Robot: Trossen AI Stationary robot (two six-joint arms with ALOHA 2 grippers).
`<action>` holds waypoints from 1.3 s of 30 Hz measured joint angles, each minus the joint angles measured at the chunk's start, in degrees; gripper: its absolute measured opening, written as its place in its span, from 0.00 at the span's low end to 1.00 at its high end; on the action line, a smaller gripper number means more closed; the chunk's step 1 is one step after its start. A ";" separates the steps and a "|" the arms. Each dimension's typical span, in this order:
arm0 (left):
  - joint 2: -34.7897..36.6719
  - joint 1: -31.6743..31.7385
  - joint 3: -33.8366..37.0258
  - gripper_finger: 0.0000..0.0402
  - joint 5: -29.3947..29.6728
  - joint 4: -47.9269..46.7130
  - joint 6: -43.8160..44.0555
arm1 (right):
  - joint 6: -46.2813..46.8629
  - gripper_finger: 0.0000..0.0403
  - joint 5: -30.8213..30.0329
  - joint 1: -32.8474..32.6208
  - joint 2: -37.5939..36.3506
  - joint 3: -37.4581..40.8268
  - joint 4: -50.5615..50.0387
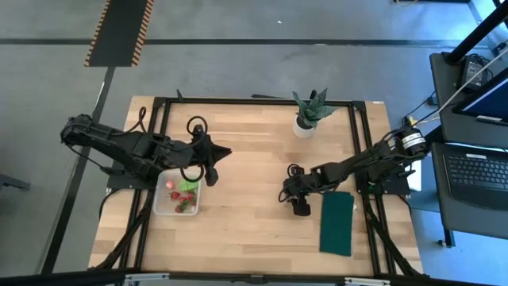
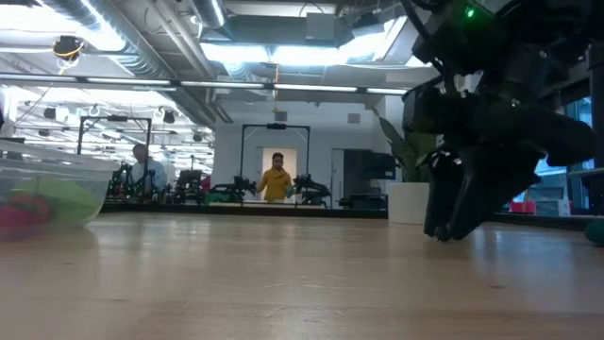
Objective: Pick and placing Produce into tupperware
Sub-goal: Put the black cherry into the transparent bin
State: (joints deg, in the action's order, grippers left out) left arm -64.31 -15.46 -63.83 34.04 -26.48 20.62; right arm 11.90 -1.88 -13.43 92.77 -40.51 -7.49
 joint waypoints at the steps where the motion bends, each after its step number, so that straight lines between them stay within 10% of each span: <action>1: 0.00 0.00 0.00 0.04 0.00 0.02 0.00 | 0.04 0.61 0.09 0.00 0.54 0.00 0.14; 10: 0.00 0.00 0.00 0.01 -0.04 -0.05 0.00 | 0.03 0.58 -0.39 0.00 1.79 -0.11 0.66; 27: 0.00 0.00 0.00 0.08 -0.07 -0.05 -0.22 | 0.02 0.19 -0.13 0.09 1.95 -0.09 0.66; 39: 0.02 0.00 0.00 0.13 -0.07 -0.05 -0.24 | 0.04 0.16 1.55 0.30 2.32 -5.71 -0.96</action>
State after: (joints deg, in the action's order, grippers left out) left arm -64.29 -15.46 -63.83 33.98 -26.52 20.38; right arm 11.94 -0.32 -13.13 95.08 -46.22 -8.45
